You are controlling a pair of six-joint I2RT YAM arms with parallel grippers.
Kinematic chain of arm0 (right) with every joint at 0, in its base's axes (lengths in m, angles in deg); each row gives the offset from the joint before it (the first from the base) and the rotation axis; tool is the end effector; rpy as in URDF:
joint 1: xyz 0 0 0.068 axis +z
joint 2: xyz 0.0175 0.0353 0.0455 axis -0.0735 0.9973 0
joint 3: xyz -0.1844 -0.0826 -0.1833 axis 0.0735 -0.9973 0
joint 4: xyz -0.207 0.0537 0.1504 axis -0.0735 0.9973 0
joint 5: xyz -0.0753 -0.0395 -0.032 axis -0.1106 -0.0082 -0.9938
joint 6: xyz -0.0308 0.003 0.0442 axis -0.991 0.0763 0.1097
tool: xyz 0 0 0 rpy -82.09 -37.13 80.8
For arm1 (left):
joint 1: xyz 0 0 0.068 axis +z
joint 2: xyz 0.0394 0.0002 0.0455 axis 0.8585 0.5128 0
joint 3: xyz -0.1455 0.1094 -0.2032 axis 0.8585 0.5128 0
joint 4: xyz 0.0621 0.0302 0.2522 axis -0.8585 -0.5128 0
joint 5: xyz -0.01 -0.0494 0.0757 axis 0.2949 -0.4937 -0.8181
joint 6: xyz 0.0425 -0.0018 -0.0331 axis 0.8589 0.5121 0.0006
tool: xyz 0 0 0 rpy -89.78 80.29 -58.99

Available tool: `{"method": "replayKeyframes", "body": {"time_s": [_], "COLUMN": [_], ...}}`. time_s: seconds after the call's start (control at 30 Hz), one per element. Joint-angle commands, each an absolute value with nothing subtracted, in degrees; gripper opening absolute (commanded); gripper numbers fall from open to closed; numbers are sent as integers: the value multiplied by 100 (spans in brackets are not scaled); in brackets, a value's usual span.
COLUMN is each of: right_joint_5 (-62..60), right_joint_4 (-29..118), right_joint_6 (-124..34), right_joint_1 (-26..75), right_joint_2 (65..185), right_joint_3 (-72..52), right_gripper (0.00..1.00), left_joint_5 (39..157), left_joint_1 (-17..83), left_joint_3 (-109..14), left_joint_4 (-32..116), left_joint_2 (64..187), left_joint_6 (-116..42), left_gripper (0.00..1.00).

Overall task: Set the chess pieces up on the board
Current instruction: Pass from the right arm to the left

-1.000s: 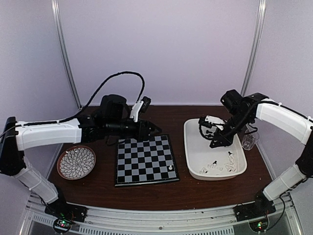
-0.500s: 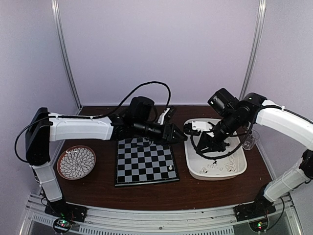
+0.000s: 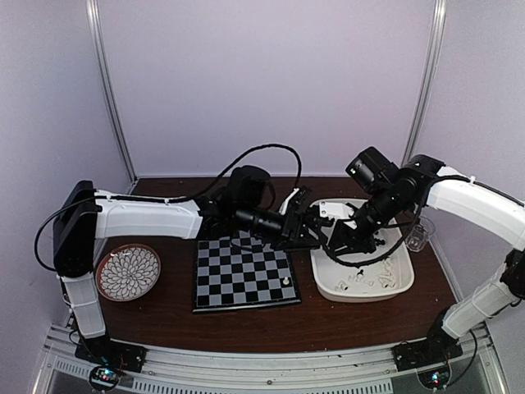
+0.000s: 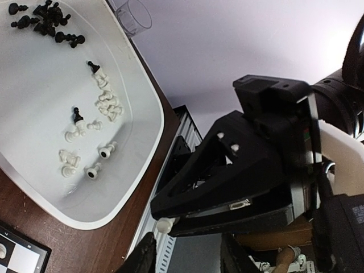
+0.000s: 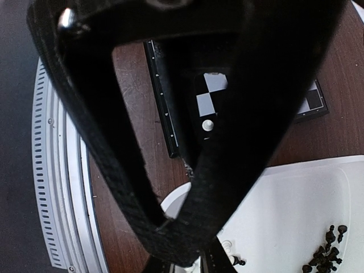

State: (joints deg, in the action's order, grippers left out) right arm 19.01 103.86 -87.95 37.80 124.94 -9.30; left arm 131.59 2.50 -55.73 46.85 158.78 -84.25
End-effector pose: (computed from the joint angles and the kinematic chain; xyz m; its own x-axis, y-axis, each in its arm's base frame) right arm 0.1918 0.1950 0.3191 -0.1014 -0.7976 -0.5946 -0.9945 0.0656 0.0815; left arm 0.2231 -0.3820 0.2650 -0.9283 0.2471 -0.2778 0.3297 0.2017 -0.9223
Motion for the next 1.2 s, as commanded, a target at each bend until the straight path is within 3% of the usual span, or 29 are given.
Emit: {"method": "replayKeyframes", "body": {"time_s": [0.0,0.17,0.5,0.7,1.03,1.17], "right_joint_5": [1846,1892,1890,1889,1743,1742], "right_joint_4": [10357,10376,10363,10396,10333,10395], "right_joint_6": [-8839,-8854,-8865,-8865,-8833,-8828], "right_joint_1": [3823,3840,3867,3876,3885,3876], "right_joint_2": [12484,12492,12536,12562,12614,12597], "right_joint_3": [-782,-763,-737,-676,-691,-684], "right_gripper": [10,10,10,9,10,22], "left_joint_5": [13316,13335,13478,13584,13730,13714], "left_joint_1": [216,190,186,187,184,229], "left_joint_3": [-5751,-5832,-5880,-5972,-6008,-5942], "left_joint_4": [4978,5006,5093,5149,5283,5297], "left_joint_2": [16023,16122,16211,16348,16422,16356], "left_joint_6": [-8554,-8651,-8687,-8792,-8854,-8801], "left_gripper": [39,39,25,23,4,0]}}
